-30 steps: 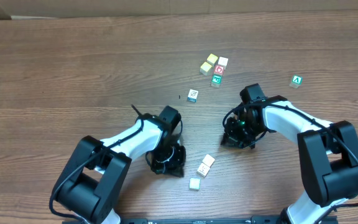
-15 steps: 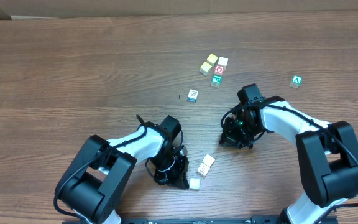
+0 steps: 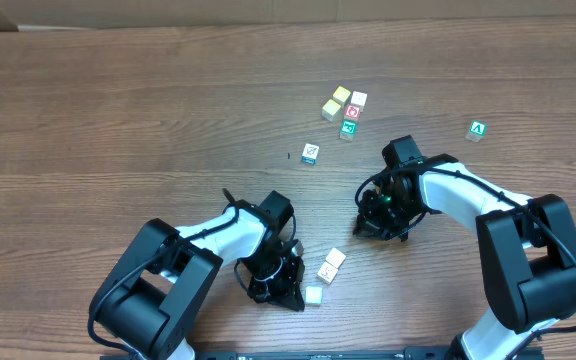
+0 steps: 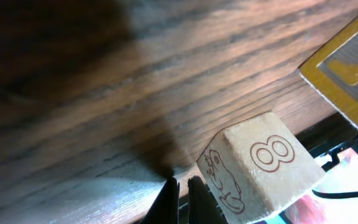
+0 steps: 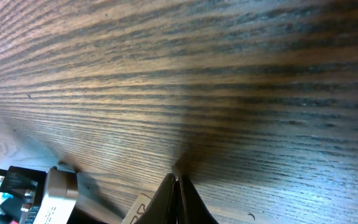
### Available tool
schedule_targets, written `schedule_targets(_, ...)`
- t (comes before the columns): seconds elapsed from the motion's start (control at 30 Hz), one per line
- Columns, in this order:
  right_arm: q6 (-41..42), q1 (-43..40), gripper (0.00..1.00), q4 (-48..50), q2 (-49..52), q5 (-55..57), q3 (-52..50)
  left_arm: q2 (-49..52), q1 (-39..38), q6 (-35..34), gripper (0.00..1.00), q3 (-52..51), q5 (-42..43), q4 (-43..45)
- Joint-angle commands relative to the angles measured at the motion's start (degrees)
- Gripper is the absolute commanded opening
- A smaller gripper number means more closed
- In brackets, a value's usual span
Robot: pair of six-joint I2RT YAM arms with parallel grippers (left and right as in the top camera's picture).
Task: Flip 3 blocks
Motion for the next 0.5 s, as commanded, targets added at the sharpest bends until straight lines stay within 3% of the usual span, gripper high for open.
schedule_targets(0.0,0.2,0.5,0.04,-0.4,1.2,4.7,-0.8,4.0,-1.7,1.1,0.04,-3.8,-7.7,-0.1)
schedule_targets(0.13,0.2,0.5,0.04,-0.5,1.2,4.7,-0.8,4.0,-1.7,1.7,0.04,-3.8,-7.7,-1.9)
schedule_targets(0.47,0.2,0.5,0.04,-0.5,1.2,4.7,-0.8,4.0,-1.7,-0.7,0.04,-3.8,-5.1,6.5)
